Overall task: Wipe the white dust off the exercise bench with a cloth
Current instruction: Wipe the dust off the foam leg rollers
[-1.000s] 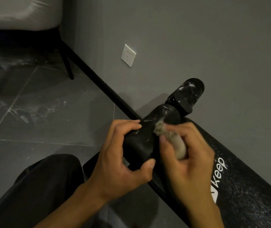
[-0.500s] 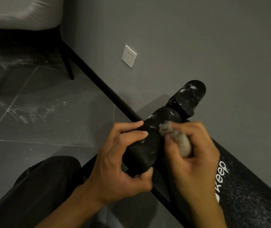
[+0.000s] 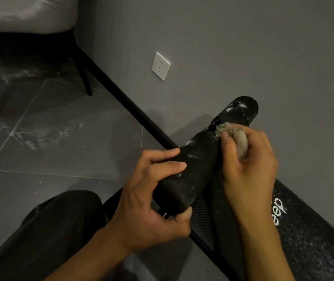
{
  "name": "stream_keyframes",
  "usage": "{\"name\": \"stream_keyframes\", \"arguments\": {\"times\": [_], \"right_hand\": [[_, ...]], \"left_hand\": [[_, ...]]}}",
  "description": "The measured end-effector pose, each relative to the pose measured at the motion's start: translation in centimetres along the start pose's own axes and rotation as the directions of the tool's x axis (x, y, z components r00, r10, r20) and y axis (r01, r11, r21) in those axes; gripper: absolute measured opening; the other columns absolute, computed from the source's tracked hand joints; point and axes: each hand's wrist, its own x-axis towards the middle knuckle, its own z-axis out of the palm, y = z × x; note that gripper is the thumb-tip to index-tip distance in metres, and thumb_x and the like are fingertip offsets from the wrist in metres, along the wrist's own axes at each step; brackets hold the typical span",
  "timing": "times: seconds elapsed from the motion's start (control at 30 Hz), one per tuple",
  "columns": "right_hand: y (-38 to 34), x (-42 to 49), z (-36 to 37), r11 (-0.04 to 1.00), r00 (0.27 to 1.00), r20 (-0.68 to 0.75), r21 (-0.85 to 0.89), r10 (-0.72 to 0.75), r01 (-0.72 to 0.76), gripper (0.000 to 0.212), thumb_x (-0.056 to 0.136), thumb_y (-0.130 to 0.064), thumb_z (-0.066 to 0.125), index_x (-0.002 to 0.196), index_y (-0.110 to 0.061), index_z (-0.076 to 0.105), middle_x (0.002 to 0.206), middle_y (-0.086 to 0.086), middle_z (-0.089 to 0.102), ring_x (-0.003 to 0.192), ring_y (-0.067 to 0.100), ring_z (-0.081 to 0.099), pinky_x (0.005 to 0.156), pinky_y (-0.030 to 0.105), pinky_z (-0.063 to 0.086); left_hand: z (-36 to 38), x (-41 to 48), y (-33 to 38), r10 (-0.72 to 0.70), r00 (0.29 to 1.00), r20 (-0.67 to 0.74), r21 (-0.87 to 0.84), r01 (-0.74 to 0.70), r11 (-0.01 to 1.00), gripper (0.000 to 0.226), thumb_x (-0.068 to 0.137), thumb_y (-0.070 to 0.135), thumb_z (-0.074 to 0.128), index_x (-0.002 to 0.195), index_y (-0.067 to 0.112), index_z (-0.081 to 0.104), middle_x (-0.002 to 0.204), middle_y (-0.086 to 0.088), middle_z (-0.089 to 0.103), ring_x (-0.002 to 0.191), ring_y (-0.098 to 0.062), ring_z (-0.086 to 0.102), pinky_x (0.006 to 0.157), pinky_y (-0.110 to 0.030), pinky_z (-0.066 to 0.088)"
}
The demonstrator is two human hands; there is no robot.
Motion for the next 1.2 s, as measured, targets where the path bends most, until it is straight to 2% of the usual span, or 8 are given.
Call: {"name": "stream_keyframes", "arguments": {"times": [0.17, 0.3, 0.5, 0.7, 0.8, 0.9, 1.03, 1.2], "right_hand": [[-1.0, -2.5, -0.9, 0.984, 0.987, 0.086, 0.123, -0.139, 0.128, 0.012, 0.091, -0.015, 0.062, 0.099, -0.014, 0.072, 0.096, -0.002, 0.067, 0.088, 0.013, 0.066, 0.075, 0.019, 0.049], [-0.5, 0.4, -0.4, 0.997, 0.997, 0.063, -0.057, -0.051, 0.055, 0.010, 0.097, -0.022, 0.064, 0.104, -0.028, 0.066, 0.098, -0.012, 0.061, 0.090, -0.003, 0.059, 0.077, 0.010, 0.044], [-1.5, -2.2, -1.1, 0.986, 0.981, 0.152, 0.134, -0.116, 0.096, 0.011, 0.092, -0.014, 0.063, 0.098, -0.016, 0.072, 0.096, -0.004, 0.067, 0.089, 0.014, 0.067, 0.074, 0.021, 0.050], [-0.6, -0.6, -0.3, 1.000, 0.999, 0.039, 0.003, -0.010, 0.010, 0.010, 0.098, -0.025, 0.060, 0.106, -0.026, 0.066, 0.101, -0.007, 0.064, 0.093, 0.001, 0.061, 0.078, 0.012, 0.045], [-1.9, -2.9, -1.0, 0.986, 0.985, 0.132, 0.139, -0.107, 0.089, 0.012, 0.091, -0.019, 0.060, 0.098, -0.021, 0.070, 0.094, -0.008, 0.066, 0.085, 0.009, 0.065, 0.071, 0.015, 0.046], [-2.1, -3.5, -1.2, 0.975, 0.969, 0.152, 0.144, -0.193, 0.171, 0.012, 0.088, -0.018, 0.061, 0.092, -0.012, 0.070, 0.090, -0.002, 0.065, 0.080, 0.010, 0.064, 0.067, 0.017, 0.046], [-1.2, -2.1, -0.6, 0.999, 0.999, 0.042, 0.050, -0.021, 0.019, 0.009, 0.095, -0.030, 0.061, 0.102, -0.028, 0.065, 0.096, -0.008, 0.065, 0.087, 0.011, 0.064, 0.073, 0.024, 0.051], [-3.5, -4.7, -1.3, 0.967, 0.951, 0.213, 0.172, -0.223, 0.188, 0.012, 0.088, -0.015, 0.063, 0.094, -0.008, 0.071, 0.091, -0.002, 0.065, 0.082, 0.012, 0.066, 0.070, 0.018, 0.047]], "left_hand": [[-0.1, -0.1, -0.2, -0.006, 1.000, 0.014, -0.017, 0.006, 1.000, 0.064, 0.067, 0.021, 0.075, 0.126, 0.017, 0.052, 0.134, -0.014, 0.051, 0.123, -0.020, 0.060, 0.097, -0.027, 0.050], [0.0, 0.1, -0.2, 0.000, 1.000, 0.016, -0.005, 0.000, 1.000, 0.062, 0.067, 0.019, 0.074, 0.125, 0.016, 0.053, 0.133, -0.014, 0.050, 0.121, -0.018, 0.060, 0.094, -0.027, 0.051], [-0.8, 0.2, -0.5, 0.023, 0.995, 0.098, 0.017, -0.025, 1.000, 0.064, 0.065, 0.019, 0.078, 0.125, 0.021, 0.054, 0.137, -0.014, 0.049, 0.124, -0.021, 0.059, 0.094, -0.029, 0.054], [-1.0, 0.3, -0.5, 0.023, 0.992, 0.123, 0.024, -0.026, 0.999, 0.066, 0.065, 0.021, 0.078, 0.126, 0.022, 0.053, 0.137, -0.014, 0.048, 0.123, -0.021, 0.058, 0.093, -0.023, 0.051], [-1.1, 0.2, -0.5, 0.026, 0.991, 0.128, 0.011, -0.028, 1.000, 0.068, 0.065, 0.020, 0.078, 0.127, 0.023, 0.053, 0.138, -0.010, 0.047, 0.123, -0.020, 0.058, 0.093, -0.025, 0.053], [-1.1, 0.2, -0.5, 0.025, 0.993, 0.120, 0.007, -0.026, 1.000, 0.067, 0.065, 0.020, 0.078, 0.128, 0.023, 0.054, 0.138, -0.010, 0.048, 0.123, -0.020, 0.060, 0.094, -0.028, 0.054], [-1.0, 0.2, -0.3, 0.017, 0.994, 0.110, 0.022, -0.019, 1.000, 0.065, 0.067, 0.021, 0.077, 0.128, 0.023, 0.053, 0.138, -0.011, 0.049, 0.123, -0.017, 0.059, 0.093, -0.028, 0.053], [-1.2, 0.1, -0.5, 0.021, 0.996, 0.089, -0.001, -0.021, 1.000, 0.071, 0.066, 0.023, 0.079, 0.131, 0.018, 0.052, 0.142, -0.009, 0.051, 0.126, -0.013, 0.058, 0.097, -0.028, 0.052]]}}
